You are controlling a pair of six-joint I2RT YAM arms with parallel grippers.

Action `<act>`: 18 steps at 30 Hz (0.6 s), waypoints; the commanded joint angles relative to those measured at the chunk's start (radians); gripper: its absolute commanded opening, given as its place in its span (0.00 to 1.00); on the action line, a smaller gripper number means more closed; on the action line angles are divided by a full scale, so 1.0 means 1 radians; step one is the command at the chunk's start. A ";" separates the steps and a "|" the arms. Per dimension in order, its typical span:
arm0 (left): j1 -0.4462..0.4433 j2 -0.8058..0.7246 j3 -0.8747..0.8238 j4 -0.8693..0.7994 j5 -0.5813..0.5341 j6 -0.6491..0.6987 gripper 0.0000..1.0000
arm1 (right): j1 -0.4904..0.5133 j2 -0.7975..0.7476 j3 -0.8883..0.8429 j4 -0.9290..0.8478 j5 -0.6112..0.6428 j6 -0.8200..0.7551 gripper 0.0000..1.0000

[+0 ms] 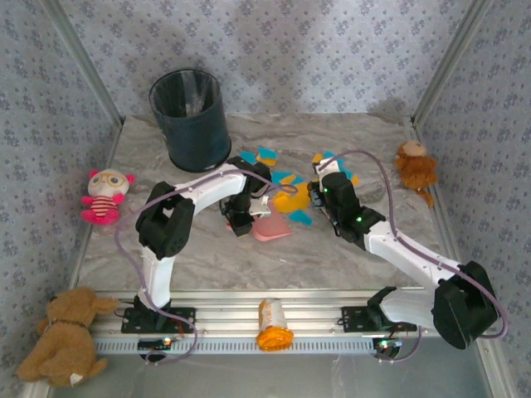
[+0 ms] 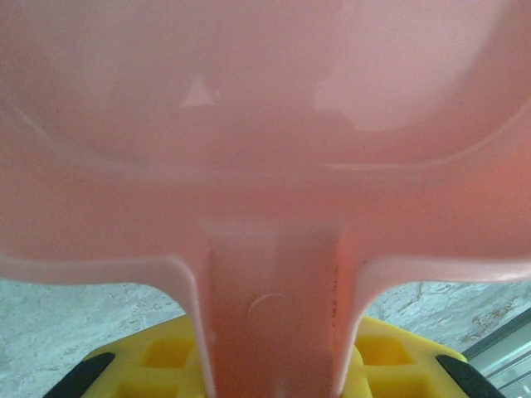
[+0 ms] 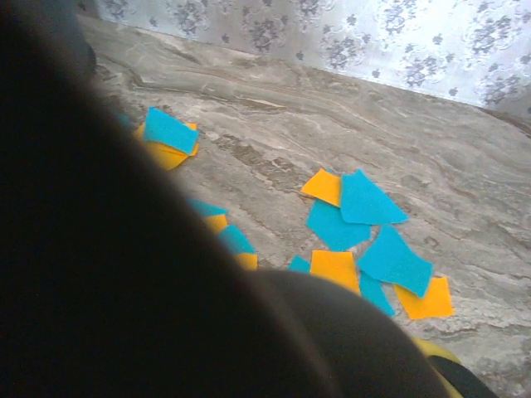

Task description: Sweep away the paper scraps from the table

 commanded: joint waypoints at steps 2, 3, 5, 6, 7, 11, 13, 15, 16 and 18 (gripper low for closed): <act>-0.010 0.023 0.033 -0.044 0.004 0.010 0.00 | 0.021 -0.001 0.020 -0.039 -0.081 0.072 0.00; -0.010 0.025 0.033 -0.044 0.003 0.009 0.00 | 0.025 -0.003 0.020 -0.036 -0.091 0.079 0.00; -0.012 0.025 0.035 -0.044 0.003 0.006 0.00 | 0.031 -0.003 0.022 -0.035 -0.111 0.091 0.00; -0.012 0.026 0.035 -0.044 0.003 0.006 0.00 | 0.035 -0.003 0.024 -0.037 -0.123 0.096 0.00; -0.013 0.026 0.035 -0.045 0.001 0.005 0.00 | 0.038 -0.005 0.024 -0.038 -0.135 0.100 0.00; -0.014 0.026 0.034 -0.047 0.001 0.002 0.00 | 0.051 -0.012 0.028 -0.046 -0.170 0.109 0.00; -0.015 0.026 0.031 -0.048 0.001 0.001 0.00 | 0.055 -0.022 0.028 -0.048 -0.190 0.109 0.00; -0.015 0.025 0.030 -0.048 0.001 0.000 0.00 | 0.054 -0.034 0.029 -0.046 -0.208 0.112 0.00; -0.015 0.023 0.029 -0.047 0.001 0.000 0.00 | 0.056 -0.043 0.029 -0.042 -0.223 0.112 0.00; -0.017 0.022 0.026 -0.049 0.001 0.002 0.00 | 0.055 -0.060 0.024 -0.029 -0.235 0.118 0.00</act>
